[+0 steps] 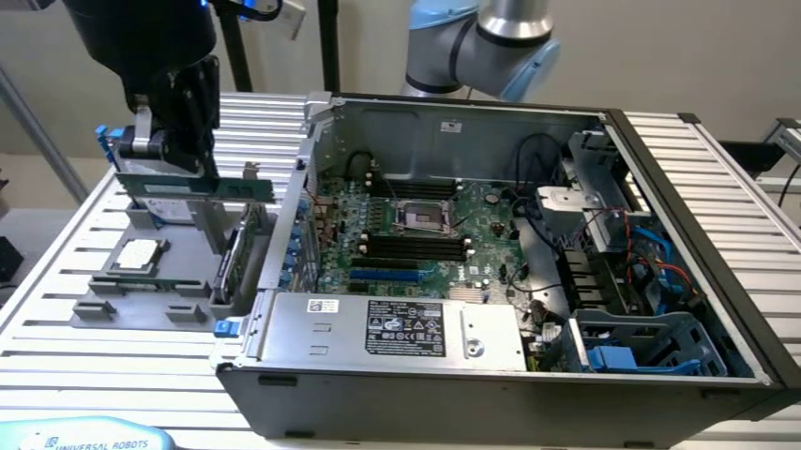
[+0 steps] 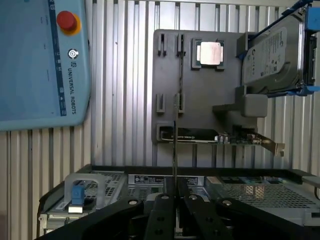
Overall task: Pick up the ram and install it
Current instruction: 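Pick up the ram and move it above insertion slot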
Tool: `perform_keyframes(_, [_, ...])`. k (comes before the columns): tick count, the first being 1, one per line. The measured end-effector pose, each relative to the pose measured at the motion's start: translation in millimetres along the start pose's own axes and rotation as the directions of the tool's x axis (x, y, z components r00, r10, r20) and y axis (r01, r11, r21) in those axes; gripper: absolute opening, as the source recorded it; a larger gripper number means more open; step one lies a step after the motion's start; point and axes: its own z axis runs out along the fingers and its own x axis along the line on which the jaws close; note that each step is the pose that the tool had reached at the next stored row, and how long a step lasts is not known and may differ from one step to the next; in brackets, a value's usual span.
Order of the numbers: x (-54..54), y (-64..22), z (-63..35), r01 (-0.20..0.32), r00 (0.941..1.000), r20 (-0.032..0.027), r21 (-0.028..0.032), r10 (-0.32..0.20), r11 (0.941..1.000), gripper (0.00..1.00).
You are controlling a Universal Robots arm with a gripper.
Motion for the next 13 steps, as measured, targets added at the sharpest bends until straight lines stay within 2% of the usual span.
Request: perform_keyframes(13, [-6.1,-57.9,-2.1,0.000,1.0000,0.0001,-0.0002,0.000,1.0000,0.13])
